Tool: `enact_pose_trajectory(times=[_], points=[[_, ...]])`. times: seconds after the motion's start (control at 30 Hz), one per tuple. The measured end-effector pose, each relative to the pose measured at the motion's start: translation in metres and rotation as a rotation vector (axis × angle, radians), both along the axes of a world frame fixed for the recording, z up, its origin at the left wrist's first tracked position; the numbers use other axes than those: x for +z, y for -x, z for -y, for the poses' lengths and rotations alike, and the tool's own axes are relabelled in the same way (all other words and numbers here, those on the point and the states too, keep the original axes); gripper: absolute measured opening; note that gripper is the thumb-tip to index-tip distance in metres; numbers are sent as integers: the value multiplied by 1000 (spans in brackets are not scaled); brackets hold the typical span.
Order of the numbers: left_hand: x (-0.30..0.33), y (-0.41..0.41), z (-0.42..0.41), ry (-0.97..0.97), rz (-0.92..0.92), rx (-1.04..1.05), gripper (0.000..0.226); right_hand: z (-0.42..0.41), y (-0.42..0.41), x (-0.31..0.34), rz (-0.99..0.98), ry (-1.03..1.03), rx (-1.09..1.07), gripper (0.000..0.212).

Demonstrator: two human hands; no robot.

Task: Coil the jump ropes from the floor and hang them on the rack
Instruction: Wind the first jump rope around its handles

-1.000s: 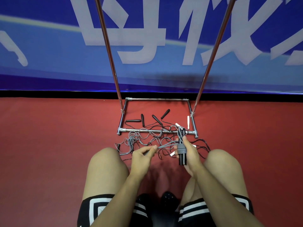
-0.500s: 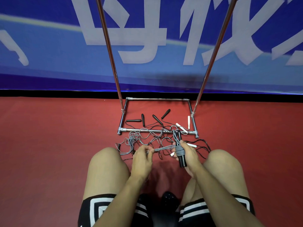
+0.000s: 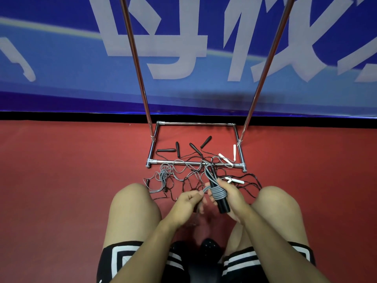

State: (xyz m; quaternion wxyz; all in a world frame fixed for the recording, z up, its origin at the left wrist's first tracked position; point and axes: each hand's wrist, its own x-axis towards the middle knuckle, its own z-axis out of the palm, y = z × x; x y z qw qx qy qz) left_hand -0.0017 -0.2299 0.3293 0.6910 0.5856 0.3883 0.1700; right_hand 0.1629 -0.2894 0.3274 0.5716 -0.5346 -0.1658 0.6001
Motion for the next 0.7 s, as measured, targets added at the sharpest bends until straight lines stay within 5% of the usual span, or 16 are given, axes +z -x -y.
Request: enact_pose_trajectory(times=[0.3, 0.47, 0.6, 0.7], points=[[-12, 3, -10, -300, -247, 125, 29, 0, 3, 1, 2, 46, 61, 42], [-18, 6, -16, -265, -263, 207, 21, -3, 5, -6, -9, 58, 51, 26], [-15, 4, -12, -256, -271, 175, 32, 0, 7, -4, 229, 66, 132, 14], [-14, 1, -10, -205, -250, 175, 36, 1, 5, -6, 405, 73, 157, 34]])
